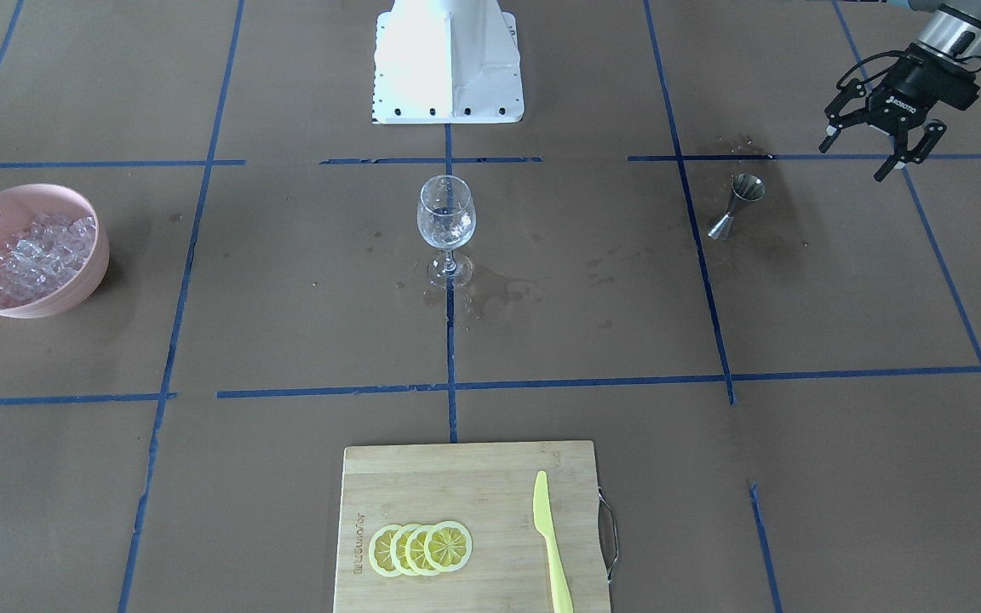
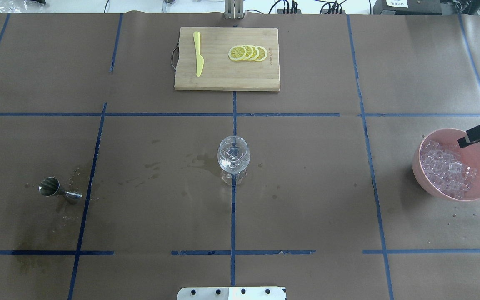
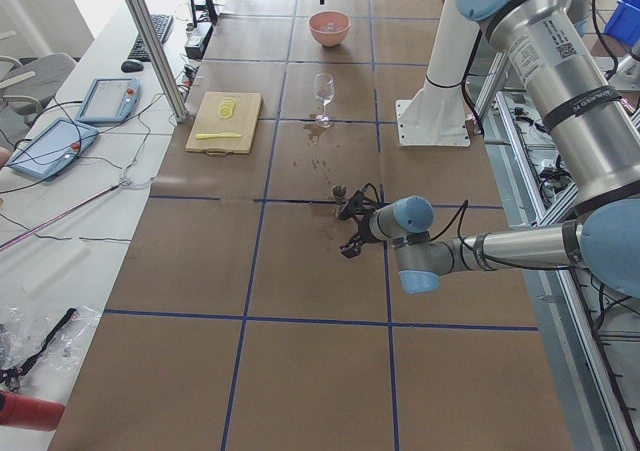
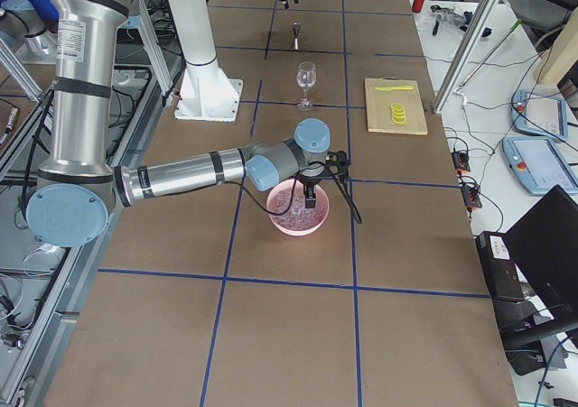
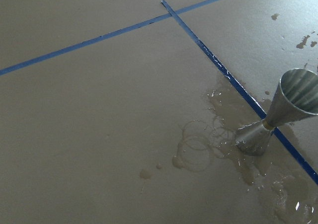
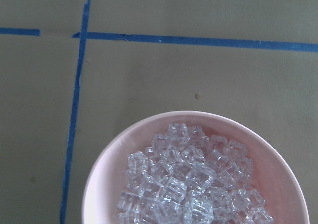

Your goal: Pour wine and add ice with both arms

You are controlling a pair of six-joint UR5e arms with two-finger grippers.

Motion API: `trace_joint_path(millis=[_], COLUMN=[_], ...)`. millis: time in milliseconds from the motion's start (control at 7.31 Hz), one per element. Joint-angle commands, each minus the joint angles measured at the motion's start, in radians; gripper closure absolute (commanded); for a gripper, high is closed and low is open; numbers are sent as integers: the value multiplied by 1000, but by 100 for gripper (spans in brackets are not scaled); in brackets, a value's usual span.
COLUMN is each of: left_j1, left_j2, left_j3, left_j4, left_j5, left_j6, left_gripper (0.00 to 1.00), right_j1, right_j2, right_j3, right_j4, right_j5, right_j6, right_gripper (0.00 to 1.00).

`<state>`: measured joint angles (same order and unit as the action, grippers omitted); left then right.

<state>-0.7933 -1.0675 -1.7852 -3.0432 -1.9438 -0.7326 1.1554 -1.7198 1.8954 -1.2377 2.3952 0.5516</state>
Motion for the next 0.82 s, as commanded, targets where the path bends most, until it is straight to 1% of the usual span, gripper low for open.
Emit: trace_joint_path(millis=[0, 137, 274, 410, 547, 684], left_j1=[-209, -233, -239, -241, -248, -279], left_j2=[-74, -74, -74, -72, -72, -75], left_j3=[1, 3, 0, -6, -10, 0], left_j4=[90, 99, 103, 103, 103, 103], left_j5=[-232, -233, -233, -233, -234, -253], left_j6=[1, 1, -1, -1, -1, 1], left_gripper=[0, 0, 0, 0, 0, 0], right_j1=[-91, -115, -124, -132, -132, -132], right_j2=[-29, -26, -26, -17, -15, 8], right_j3=[-56, -73, -82, -100, -104, -113], right_j4=[34, 35, 34, 34, 34, 32], right_j5=[-60, -68, -76, -76, -76, -74], right_j6=[57, 92, 96, 96, 96, 97], right_gripper=[0, 1, 5, 17, 80, 100])
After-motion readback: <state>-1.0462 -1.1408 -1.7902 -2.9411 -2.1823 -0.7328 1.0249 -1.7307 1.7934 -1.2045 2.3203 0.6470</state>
